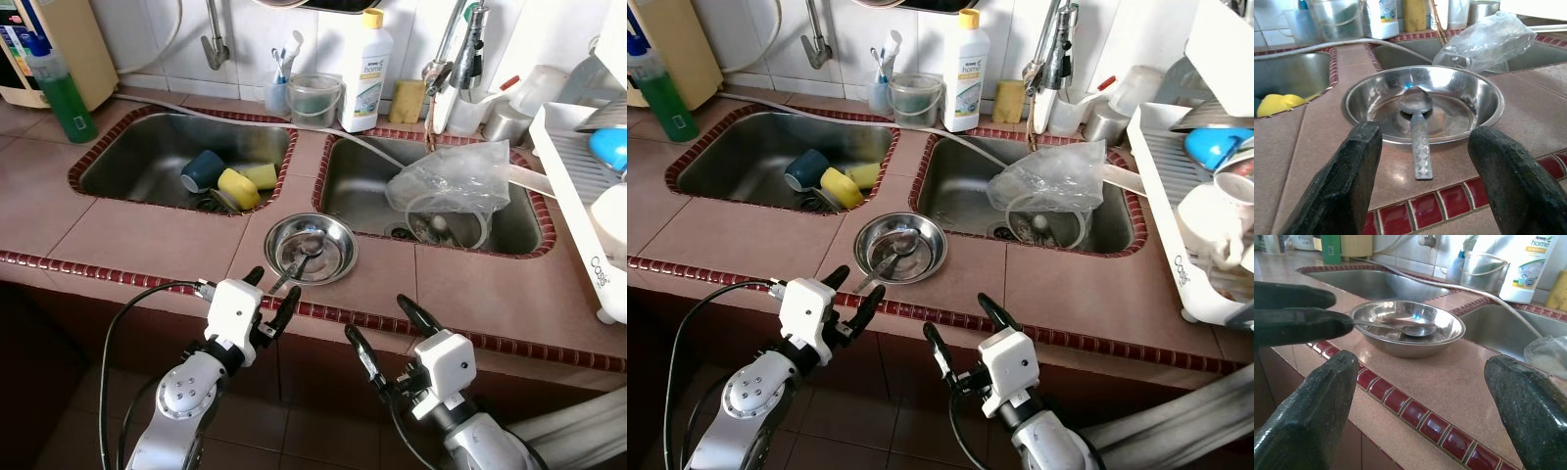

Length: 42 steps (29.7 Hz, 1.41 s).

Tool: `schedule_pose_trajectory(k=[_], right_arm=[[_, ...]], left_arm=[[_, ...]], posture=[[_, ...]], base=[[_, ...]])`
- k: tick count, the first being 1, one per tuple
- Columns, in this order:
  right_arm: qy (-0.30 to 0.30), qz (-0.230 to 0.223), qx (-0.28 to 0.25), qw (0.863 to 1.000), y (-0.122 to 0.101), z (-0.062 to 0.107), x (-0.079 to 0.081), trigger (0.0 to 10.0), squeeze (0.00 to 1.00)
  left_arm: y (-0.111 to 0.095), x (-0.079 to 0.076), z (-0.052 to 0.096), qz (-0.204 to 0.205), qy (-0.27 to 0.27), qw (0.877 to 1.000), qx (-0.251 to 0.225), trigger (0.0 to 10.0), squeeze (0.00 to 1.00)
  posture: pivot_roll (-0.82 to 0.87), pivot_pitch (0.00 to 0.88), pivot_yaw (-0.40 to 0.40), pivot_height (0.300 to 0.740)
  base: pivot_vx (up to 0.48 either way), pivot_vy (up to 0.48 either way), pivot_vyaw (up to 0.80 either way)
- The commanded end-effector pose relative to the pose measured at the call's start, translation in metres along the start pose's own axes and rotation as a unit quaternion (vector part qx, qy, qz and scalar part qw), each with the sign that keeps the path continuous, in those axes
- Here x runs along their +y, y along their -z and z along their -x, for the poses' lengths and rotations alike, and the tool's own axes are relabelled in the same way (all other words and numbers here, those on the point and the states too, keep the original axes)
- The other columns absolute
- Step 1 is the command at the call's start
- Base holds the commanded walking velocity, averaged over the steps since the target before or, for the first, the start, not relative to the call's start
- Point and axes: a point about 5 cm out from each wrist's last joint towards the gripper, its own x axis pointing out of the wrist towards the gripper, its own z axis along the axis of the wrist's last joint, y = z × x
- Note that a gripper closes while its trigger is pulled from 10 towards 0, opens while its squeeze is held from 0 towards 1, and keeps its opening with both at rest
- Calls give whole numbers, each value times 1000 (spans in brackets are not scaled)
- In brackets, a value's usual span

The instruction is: Kitchen organization

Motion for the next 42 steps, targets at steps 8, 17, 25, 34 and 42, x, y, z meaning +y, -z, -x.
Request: schedule_pose_trajectory(k=[8, 17, 25, 34, 42], right_arm=[[-2, -5, 1, 1000, -5, 3, 2, 10000, 0], [-1, -11, 1, 1000, -6, 4, 4, 10000, 0], [-7, -16, 2, 1000, -8, 4, 6, 10000, 0], [-10, -24, -5, 1000, -15, 3, 8, 10000, 0], [-11, -36, -8, 999, -19, 4, 9, 10000, 0]], left_arm=[[1, -2, -6, 5, 5, 1000, -2, 4784, 0], [0, -2, -6, 6, 3, 1000, -2, 3451, 0], [1, -2, -6, 3, 5, 1000, -2, 0, 0], [2, -3, -6, 1, 9, 1000, 4, 3373, 0], [1, -4, -6, 1, 14, 1000, 1, 392, 0]], posture=[[-117, 102, 9, 740], [-119, 107, 13, 740], [-123, 111, 16, 740], [-127, 116, 23, 740], [-130, 118, 26, 740]], base=[[0, 0, 0], [0, 0, 0], [0, 0, 0], [0, 0, 0], [0, 0, 0]])
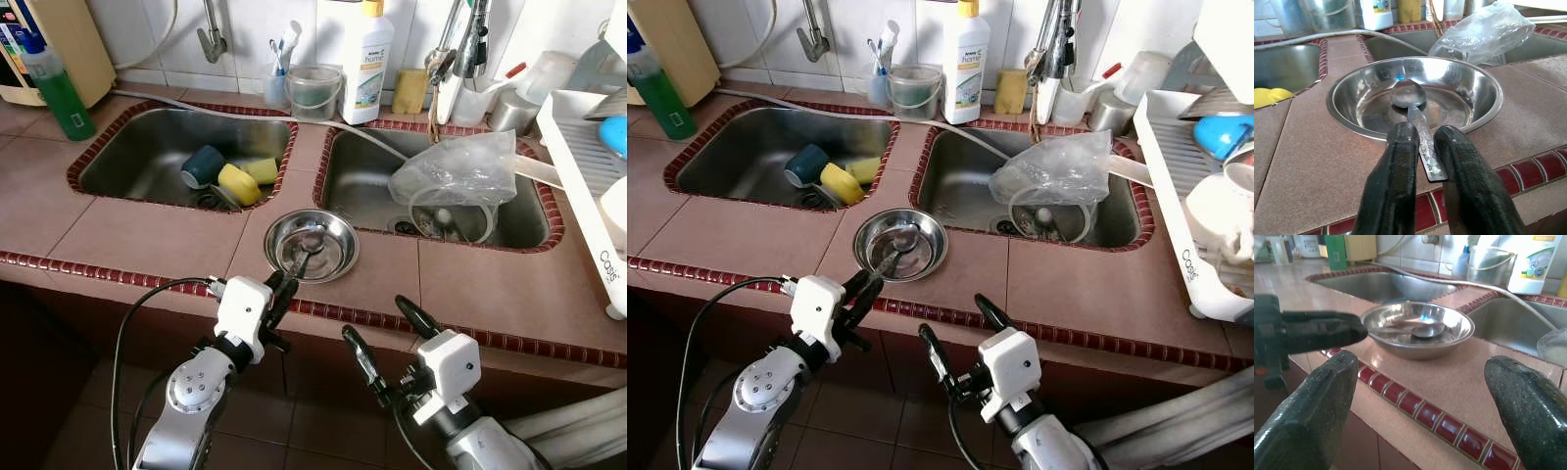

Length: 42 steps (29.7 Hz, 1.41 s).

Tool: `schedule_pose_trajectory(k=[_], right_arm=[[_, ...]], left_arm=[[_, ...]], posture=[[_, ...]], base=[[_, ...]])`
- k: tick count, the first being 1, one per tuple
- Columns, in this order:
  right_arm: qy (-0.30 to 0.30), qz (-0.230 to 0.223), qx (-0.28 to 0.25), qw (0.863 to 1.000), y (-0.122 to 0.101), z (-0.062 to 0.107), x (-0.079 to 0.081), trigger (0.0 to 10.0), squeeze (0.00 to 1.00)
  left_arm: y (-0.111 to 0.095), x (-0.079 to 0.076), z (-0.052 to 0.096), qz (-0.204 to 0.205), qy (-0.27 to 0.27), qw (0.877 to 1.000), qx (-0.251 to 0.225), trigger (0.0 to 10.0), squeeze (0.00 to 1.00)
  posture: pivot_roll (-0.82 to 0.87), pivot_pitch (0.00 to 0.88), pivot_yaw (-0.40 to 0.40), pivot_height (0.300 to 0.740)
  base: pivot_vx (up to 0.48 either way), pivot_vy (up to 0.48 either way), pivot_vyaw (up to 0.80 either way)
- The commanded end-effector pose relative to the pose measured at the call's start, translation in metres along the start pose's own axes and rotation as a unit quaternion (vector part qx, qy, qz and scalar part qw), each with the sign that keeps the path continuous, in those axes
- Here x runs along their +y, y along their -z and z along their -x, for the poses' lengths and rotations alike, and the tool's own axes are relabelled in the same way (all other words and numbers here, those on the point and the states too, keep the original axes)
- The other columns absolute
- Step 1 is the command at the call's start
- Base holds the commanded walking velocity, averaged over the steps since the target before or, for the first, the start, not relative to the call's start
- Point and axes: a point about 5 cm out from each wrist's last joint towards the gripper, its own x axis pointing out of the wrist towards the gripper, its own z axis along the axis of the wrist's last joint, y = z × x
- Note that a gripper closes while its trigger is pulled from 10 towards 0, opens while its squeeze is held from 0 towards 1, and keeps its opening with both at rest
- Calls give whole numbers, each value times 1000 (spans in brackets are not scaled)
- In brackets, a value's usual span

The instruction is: Kitchen organization

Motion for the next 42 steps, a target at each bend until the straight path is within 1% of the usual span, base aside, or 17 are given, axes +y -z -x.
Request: schedule_pose_trajectory(k=[1, 2, 3, 5, 6, 7, 8, 13, 16, 23, 38, 40, 42], right_arm=[[-7, -13, -4, 1000, -4, 1, 3, 10000, 0], [-7, -17, -4, 1000, -4, 1, 4, 10000, 0], [-8, -16, -5, 1000, -5, 1, 4, 10000, 0], [-9, -15, -6, 1000, -6, 1, 4, 10000, 0], [-9, -14, -6, 1000, -6, 1, 4, 10000, 0], [-9, -14, -6, 1000, -7, 1, 4, 10000, 0], [-9, -16, -6, 1000, -7, 1, 5, 10000, 0], [-7, -19, -6, 1000, -8, 1, 5, 10000, 0], [-7, -19, -6, 1000, -8, 1, 5, 10000, 0], [-7, -20, -6, 1000, -8, 1, 5, 10000, 0], [-9, -21, -6, 1000, -8, 0, 6, 10000, 0], [-9, -21, -6, 1000, -8, 0, 6, 10000, 0], [-10, -21, -4, 1000, -7, 0, 7, 10000, 0]], left_arm=[[1, -1, -1, -4, 5, 1000, 2, 0, 0], [1, -1, -1, -4, 5, 1000, 2, 0, 0], [1, -1, -1, -5, 6, 1000, 3, 471, 0], [1, -1, -1, -6, 6, 1000, 3, 314, 0], [1, -1, -1, -4, 6, 1000, 3, 627, 0], [1, -1, -1, -2, 5, 1000, 2, 627, 0], [1, 0, -1, -2, 6, 1000, 3, 0, 0], [0, 0, -2, -3, 7, 1000, 1, 157, 0], [0, -1, -2, -3, 7, 1000, 0, 0, 0], [-2, -1, -2, -1, 8, 1000, -3, 0, 0], [-16, 2, -4, 7, 5, 999, -33, 0, 0], [-17, 2, -4, 8, 5, 999, -34, 0, 0], [-11, 1, -3, 8, 7, 1000, -25, 0, 0]], posture=[[-129, 119, 26, 740], [-129, 119, 26, 740], [-130, 119, 27, 740], [-130, 119, 28, 740], [-131, 119, 28, 740], [-131, 119, 28, 740], [-130, 118, 30, 740], [-131, 119, 31, 740], [-132, 120, 32, 740], [-129, 119, 31, 740], [-128, 112, 29, 740], [-128, 112, 29, 740], [-127, 112, 30, 740]], base=[[0, 0, 0], [0, 0, 0], [0, 0, 0], [0, 0, 0], [0, 0, 0], [0, 0, 0], [0, 0, 0], [0, 0, 0], [0, 0, 0], [0, 0, 0], [0, 0, 0], [0, 0, 0], [0, 0, 0]])
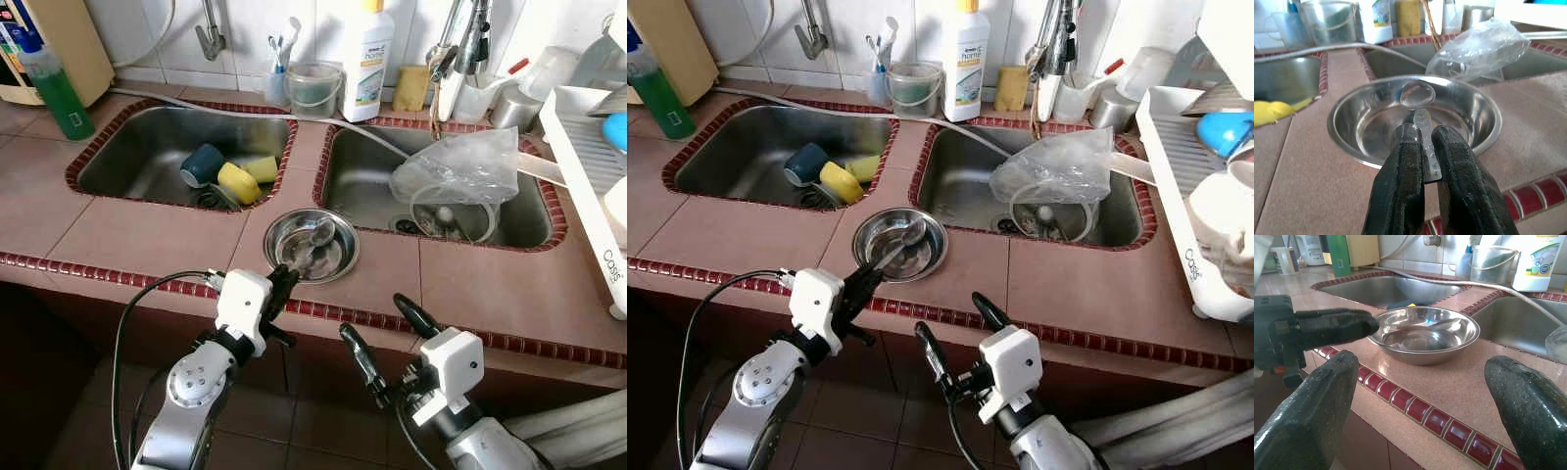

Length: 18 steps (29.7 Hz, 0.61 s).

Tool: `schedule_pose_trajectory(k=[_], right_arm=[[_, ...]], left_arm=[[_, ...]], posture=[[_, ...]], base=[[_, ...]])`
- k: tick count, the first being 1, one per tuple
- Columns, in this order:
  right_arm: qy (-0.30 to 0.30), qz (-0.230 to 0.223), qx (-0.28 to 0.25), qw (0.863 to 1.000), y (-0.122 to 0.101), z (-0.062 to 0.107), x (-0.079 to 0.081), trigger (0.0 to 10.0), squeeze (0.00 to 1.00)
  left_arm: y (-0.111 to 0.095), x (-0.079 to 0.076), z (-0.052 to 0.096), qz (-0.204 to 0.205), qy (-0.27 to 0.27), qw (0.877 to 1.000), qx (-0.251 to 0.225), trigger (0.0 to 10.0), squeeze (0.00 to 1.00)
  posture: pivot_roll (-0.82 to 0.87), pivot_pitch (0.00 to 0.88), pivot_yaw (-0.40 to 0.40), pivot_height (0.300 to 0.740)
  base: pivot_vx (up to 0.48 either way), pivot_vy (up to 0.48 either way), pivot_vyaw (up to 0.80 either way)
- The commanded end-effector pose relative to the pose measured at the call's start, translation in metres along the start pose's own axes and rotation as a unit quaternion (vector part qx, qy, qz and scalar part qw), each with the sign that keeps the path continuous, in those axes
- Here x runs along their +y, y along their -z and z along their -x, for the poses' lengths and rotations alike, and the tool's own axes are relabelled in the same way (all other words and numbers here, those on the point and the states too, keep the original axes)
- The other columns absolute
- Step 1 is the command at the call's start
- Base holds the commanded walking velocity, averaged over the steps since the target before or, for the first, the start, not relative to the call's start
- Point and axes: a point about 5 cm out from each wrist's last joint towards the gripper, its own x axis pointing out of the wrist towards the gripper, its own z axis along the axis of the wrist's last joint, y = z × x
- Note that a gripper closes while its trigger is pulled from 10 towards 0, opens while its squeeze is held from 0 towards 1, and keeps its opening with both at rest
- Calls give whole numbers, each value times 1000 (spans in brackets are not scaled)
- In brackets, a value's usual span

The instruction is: Kitchen organization

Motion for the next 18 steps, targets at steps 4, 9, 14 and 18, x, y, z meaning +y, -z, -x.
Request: schedule_pose_trajectory(k=[4, 9, 14, 18], right_arm=[[-6, -3, -3, 1000, -2, -1, 3, 10000, 0], [-4, -1, -3, 1000, -2, -1, 3, 10000, 0], [-4, -2, -2, 1000, -2, 0, 3, 10000, 0], [-3, -1, -2, 1000, -2, 0, 3, 10000, 0]], left_arm=[[10, -1, 5, 0, 7, 1000, 19, 0, 0], [12, -3, 7, 0, 11, 1000, 22, 0, 0], [12, -3, 8, -2, 12, 1000, 21, 0, 0], [4, -1, 6, 0, 5, 1000, 7, 0, 0]], posture=[[-129, 112, 31, 740], [-129, 117, 31, 740], [-128, 120, 30, 740], [-125, 124, 29, 740]], base=[[0, 0, 0], [0, 0, 0], [0, 0, 0], [0, 0, 0]])
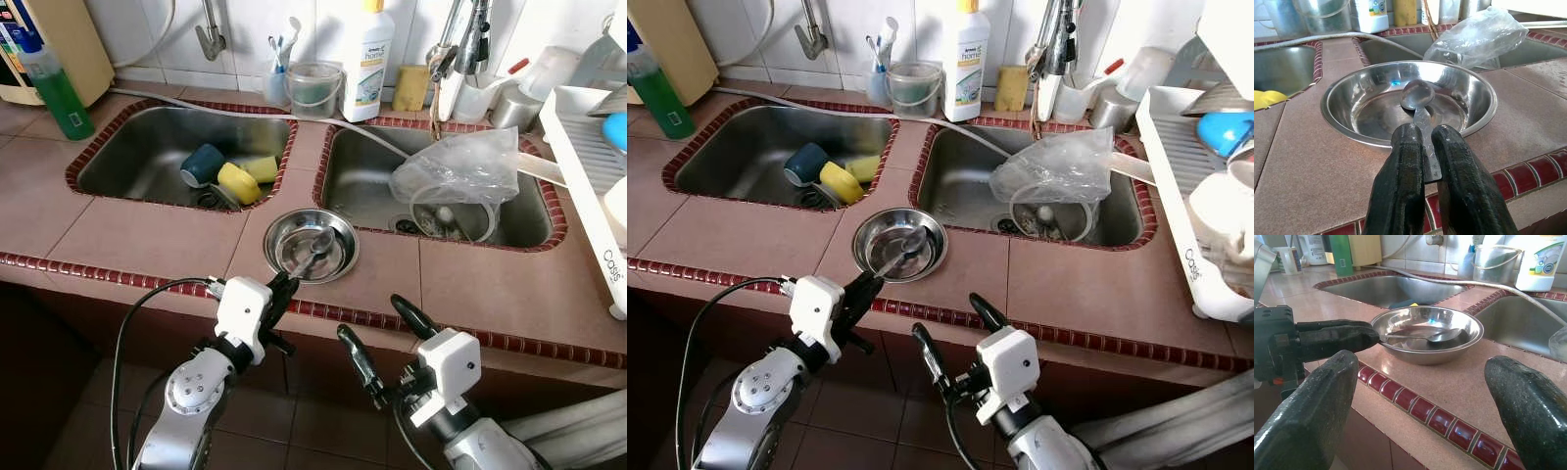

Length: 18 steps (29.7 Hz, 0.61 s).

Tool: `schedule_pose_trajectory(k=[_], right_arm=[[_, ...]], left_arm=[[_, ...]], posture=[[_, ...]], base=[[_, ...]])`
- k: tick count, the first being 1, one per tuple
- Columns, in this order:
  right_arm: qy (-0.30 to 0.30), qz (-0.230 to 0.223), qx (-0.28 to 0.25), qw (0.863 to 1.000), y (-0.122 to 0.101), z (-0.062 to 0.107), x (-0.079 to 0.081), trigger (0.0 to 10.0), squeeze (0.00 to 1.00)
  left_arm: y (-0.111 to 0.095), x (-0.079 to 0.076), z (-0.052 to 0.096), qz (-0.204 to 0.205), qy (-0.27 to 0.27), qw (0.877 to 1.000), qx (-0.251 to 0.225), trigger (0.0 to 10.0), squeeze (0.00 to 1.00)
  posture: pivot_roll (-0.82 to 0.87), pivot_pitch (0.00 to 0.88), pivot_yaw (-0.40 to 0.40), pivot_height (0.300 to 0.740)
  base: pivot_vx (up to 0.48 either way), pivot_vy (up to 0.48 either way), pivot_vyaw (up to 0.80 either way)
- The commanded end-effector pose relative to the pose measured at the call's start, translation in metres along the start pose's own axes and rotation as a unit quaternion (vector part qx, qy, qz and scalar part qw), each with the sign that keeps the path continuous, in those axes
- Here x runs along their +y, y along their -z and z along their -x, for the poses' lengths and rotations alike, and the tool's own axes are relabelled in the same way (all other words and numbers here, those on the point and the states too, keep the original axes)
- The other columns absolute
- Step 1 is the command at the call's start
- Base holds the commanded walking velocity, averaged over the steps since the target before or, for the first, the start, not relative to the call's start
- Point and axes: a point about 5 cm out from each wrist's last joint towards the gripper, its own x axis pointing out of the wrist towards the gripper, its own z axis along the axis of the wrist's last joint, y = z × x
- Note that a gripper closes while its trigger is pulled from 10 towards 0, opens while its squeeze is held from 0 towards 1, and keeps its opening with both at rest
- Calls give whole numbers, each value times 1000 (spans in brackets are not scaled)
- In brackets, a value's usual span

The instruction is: Kitchen organization

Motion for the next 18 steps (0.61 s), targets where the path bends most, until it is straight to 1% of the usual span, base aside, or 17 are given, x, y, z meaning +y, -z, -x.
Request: schedule_pose_trajectory(k=[1, 3, 6, 7, 11, 15, 17, 18], right_arm=[[1, 0, -3, 1000, -3, 0, 1, 10000, 0], [0, -1, -2, 1000, -2, 0, 1, 10000, 0], [-2, -2, -3, 1000, -2, -1, 3, 10000, 0], [-2, -2, -4, 1000, -2, -2, 2, 10000, 0], [3, 1, -5, 1000, -3, -1, -1, 10000, 0], [2, 0, -4, 1000, -3, -1, 1, 10000, 0], [0, 0, -5, 1000, -3, -1, 1, 10000, 0], [0, 0, -5, 1000, -4, -1, 0, 10000, 0]], left_arm=[[-6, 1, -1, -1, -1, 1000, -10, 0, 0], [-4, 2, -1, -1, -2, 1000, -7, 0, 0], [10, 0, 3, -3, 1, 1000, 20, 0, 0], [11, -1, 4, -1, 2, 1000, 21, 0, 0], [7, -2, 5, 7, -3, 1000, 11, 0, 0], [10, -4, 4, 4, 2, 1000, 18, 0, 0], [7, -3, 3, 6, -1, 1000, 12, 0, 0], [1, -1, 1, 12, -8, 1000, -1, 0, 0]], posture=[[-124, 123, 29, 740], [-122, 123, 29, 740], [-126, 121, 30, 740], [-128, 121, 30, 740], [-128, 122, 32, 740], [-129, 121, 29, 740], [-130, 123, 28, 740], [-127, 122, 27, 740]], base=[[0, 0, 0], [0, 0, 0], [0, 0, 0], [0, 0, 0], [0, 0, 0], [0, 0, 0], [0, 0, 0], [0, 0, 0]])
